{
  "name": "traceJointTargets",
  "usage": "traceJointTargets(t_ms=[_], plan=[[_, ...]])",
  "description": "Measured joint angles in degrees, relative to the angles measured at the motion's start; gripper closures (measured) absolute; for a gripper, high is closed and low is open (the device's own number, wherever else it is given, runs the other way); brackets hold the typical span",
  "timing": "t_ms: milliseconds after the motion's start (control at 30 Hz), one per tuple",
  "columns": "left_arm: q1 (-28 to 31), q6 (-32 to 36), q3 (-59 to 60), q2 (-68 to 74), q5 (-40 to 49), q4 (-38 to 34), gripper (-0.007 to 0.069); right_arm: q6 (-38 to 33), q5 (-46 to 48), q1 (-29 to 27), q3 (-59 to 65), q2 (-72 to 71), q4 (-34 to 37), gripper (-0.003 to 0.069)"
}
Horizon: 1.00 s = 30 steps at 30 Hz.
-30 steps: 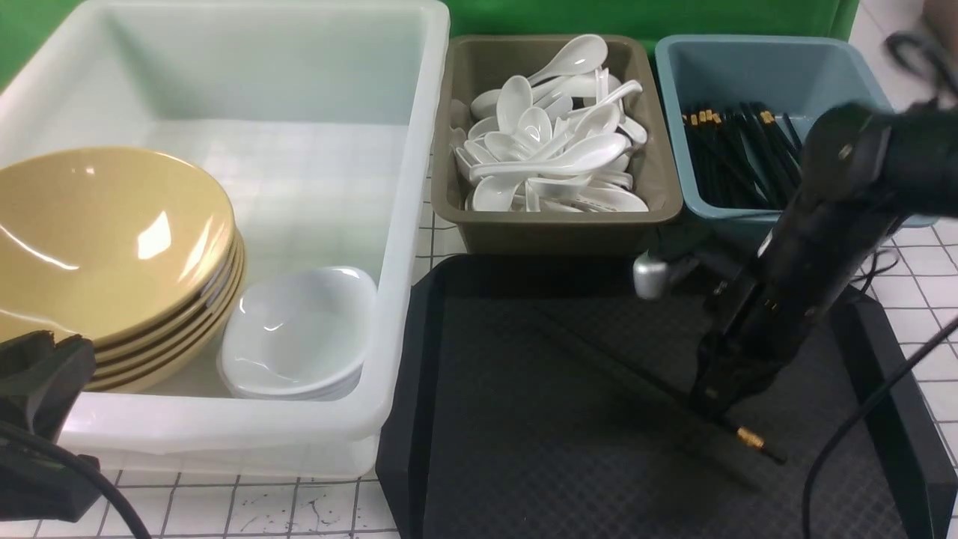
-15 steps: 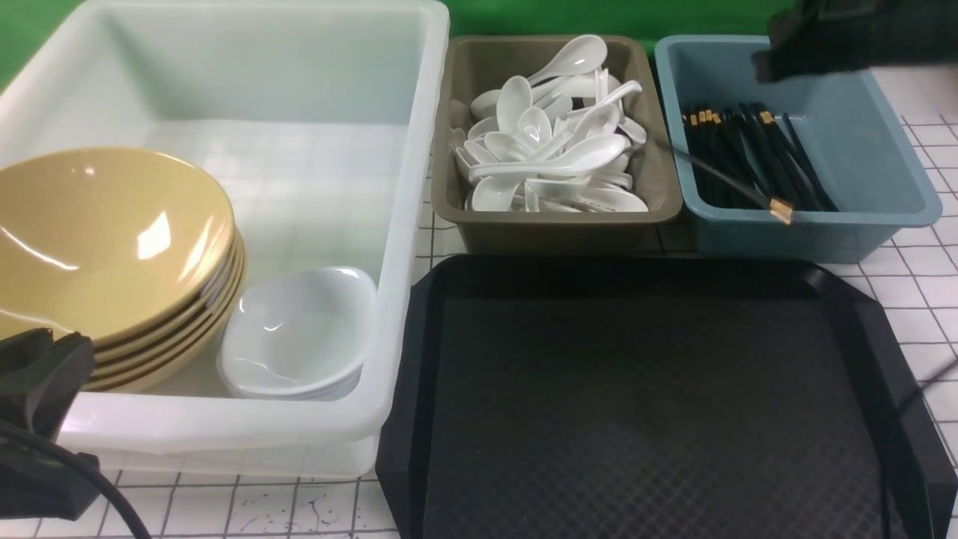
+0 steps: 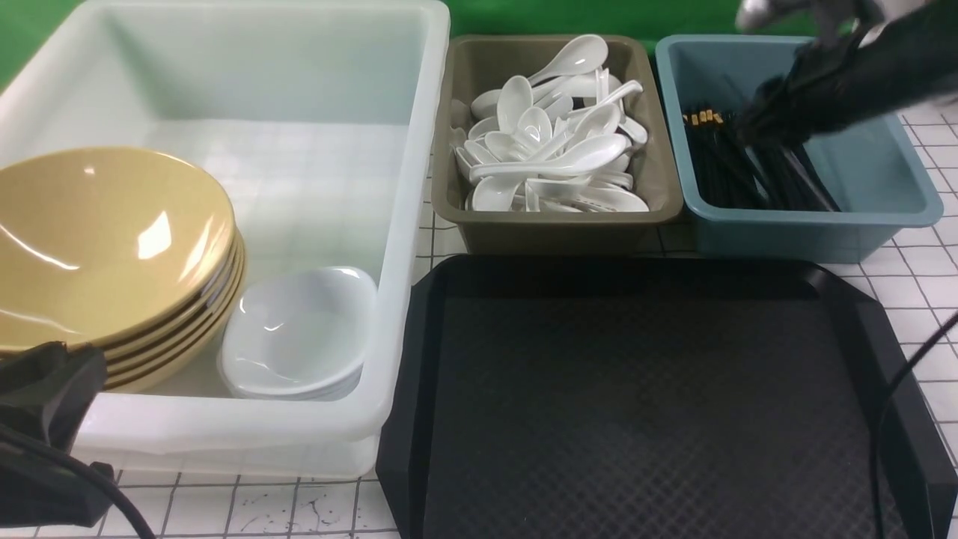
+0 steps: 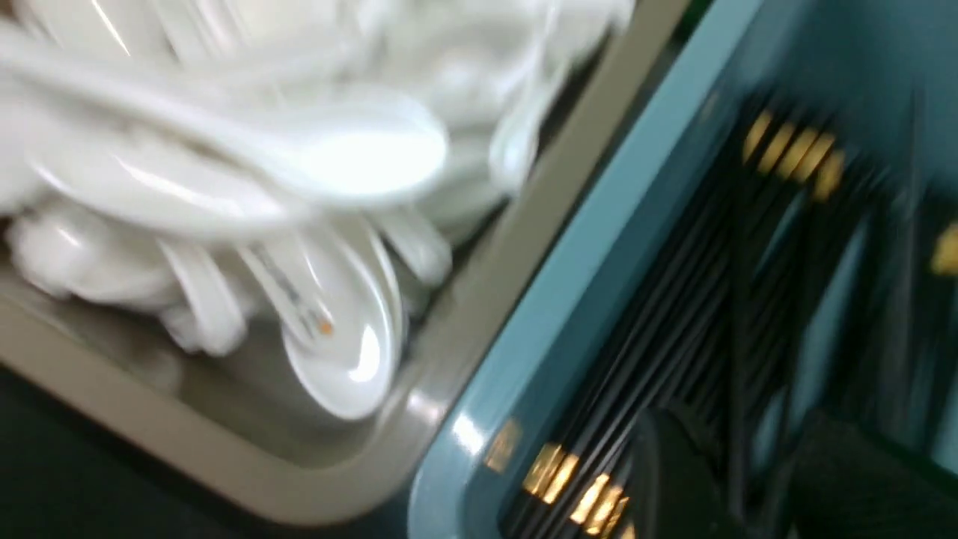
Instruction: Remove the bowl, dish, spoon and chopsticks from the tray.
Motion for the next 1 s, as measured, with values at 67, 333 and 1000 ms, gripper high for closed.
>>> traceJointTargets(t_ms=[67,333,1000], plan=[[0.0,0.0,0.0,0.0,-0.5,0.0,0.0482,0.7,3.3,0.0,-0.5,-4.2,-1.0,0.0407],[0.0,0.0,0.4,0.0,-0.6,0.0,0.0482,11.0,6.1,0.0,6.5,-31.7,-10.2,0.0622],[0.0,0.0,0.4,0.0,-0.7,0.0,0.0482,12.1,-11.3,0.0,61.5,-78.1,-10.2,0.0622]])
